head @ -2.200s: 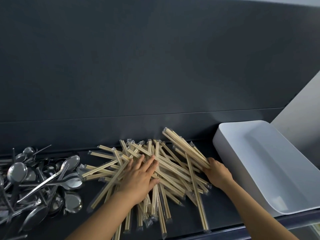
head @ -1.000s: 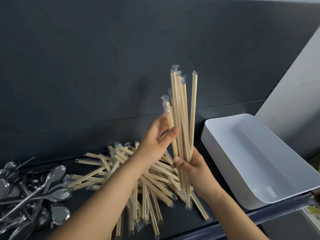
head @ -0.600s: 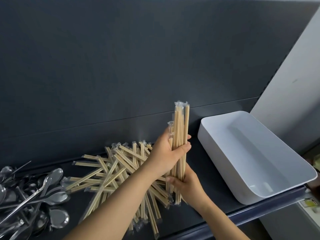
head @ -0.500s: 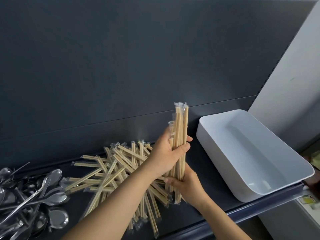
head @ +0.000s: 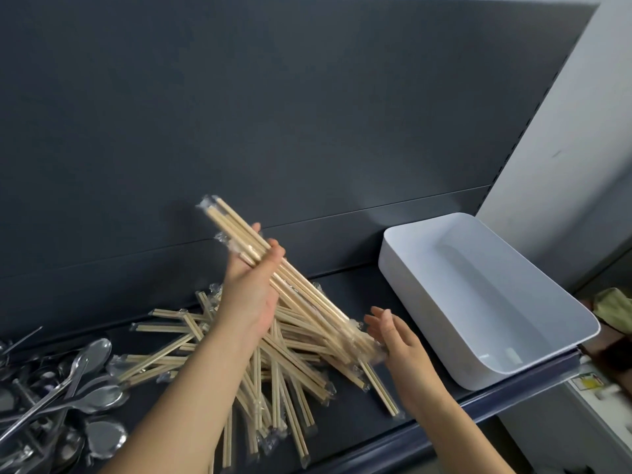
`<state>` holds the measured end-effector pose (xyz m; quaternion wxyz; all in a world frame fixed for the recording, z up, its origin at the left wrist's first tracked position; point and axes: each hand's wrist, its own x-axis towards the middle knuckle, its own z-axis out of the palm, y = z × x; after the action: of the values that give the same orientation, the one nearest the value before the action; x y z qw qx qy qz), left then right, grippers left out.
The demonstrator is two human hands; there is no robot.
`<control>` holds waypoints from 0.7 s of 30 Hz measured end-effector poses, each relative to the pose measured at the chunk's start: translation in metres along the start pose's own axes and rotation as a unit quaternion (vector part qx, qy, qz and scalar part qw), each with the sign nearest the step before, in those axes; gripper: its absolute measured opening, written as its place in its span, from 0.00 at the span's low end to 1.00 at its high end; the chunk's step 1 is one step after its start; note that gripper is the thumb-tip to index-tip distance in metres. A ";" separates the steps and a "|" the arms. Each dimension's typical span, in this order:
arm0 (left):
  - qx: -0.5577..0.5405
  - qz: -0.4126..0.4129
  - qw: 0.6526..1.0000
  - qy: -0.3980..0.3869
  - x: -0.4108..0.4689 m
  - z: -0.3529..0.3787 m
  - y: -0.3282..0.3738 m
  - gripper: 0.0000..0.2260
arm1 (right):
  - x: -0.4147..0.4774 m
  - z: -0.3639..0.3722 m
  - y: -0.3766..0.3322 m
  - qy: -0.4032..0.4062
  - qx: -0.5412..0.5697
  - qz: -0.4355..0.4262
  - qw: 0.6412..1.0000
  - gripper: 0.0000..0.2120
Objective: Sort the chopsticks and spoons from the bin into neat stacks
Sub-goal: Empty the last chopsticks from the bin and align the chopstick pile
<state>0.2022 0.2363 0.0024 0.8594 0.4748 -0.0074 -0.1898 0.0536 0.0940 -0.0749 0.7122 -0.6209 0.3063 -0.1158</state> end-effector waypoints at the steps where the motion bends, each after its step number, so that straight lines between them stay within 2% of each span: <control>1: -0.019 -0.001 1.000 0.013 0.001 -0.002 0.001 0.20 | 0.001 0.004 0.000 0.003 0.038 0.029 0.999 0.27; 4: -0.059 -0.002 0.997 0.043 0.002 -0.007 -0.002 0.19 | 0.005 0.016 -0.010 0.010 0.164 0.095 0.982 0.24; 7: -0.108 -0.013 0.992 0.072 0.003 -0.010 -0.005 0.15 | 0.006 0.024 -0.021 0.037 0.223 0.107 0.968 0.21; 10: -0.126 -0.044 0.986 0.095 0.001 -0.010 -0.011 0.08 | 0.006 0.034 -0.028 0.035 0.219 0.111 0.969 0.19; 14: -0.120 -0.059 0.986 0.102 -0.004 -0.006 -0.026 0.14 | 0.004 0.052 -0.033 0.033 0.203 0.094 0.974 0.15; 17: -0.099 -0.070 0.988 0.101 -0.010 0.000 -0.034 0.13 | 0.000 0.065 -0.034 0.011 0.241 0.076 0.968 0.12; 21: -0.109 -0.076 0.985 0.107 -0.012 0.004 -0.035 0.13 | -0.002 0.067 -0.031 -0.013 0.201 0.061 0.978 0.14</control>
<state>0.1790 0.2202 -0.0221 0.8850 0.3947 0.1418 -0.2020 0.0971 0.1432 -0.0422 0.8320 -0.4471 0.3044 -0.1232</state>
